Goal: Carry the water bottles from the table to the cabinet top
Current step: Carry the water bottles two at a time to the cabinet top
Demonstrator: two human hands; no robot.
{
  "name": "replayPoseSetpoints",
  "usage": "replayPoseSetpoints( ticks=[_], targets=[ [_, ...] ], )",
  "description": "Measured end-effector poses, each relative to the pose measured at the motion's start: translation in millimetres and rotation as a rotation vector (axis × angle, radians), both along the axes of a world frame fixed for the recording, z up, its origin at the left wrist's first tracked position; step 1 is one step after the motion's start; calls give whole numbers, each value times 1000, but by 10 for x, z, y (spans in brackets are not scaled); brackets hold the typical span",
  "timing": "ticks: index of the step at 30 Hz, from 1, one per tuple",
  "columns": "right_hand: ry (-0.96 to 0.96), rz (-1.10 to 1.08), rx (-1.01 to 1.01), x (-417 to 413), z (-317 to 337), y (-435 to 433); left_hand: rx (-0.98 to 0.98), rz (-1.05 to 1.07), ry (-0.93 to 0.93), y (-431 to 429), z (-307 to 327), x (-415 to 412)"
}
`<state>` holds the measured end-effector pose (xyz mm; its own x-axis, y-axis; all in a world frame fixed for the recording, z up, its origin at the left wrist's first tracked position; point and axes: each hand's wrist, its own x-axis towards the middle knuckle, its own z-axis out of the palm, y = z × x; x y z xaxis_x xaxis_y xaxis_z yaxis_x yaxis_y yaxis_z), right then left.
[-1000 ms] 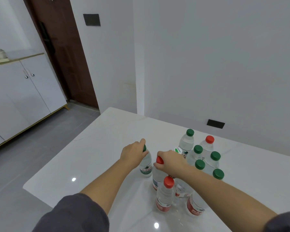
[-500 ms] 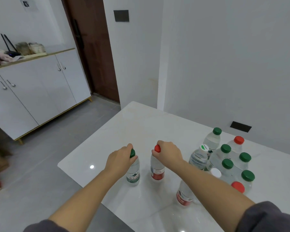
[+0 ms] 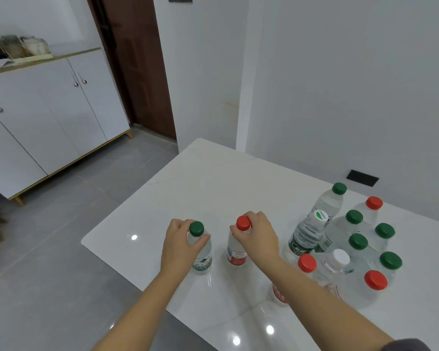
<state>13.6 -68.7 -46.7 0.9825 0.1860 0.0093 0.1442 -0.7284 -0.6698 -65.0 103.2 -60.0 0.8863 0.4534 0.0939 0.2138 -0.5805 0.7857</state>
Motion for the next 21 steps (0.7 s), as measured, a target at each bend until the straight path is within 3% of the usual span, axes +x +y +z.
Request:
replayPoseSetpoints(
  ticks=[3,6,12,21],
  targets=[
    [86,-4,329,-73,-165,-54,-188,25,-12,-6,-168,-50],
    [245,-39,480,-139,-421,-115,-335,56,44,-16,-452,-110],
    [357,-38,535,-174,-1066,-96,-432,42,77,-53,-1025,-72],
    [280,-153,553,-159,-1485,3,-489,174,133,-135,-1445,-38]
  ],
)
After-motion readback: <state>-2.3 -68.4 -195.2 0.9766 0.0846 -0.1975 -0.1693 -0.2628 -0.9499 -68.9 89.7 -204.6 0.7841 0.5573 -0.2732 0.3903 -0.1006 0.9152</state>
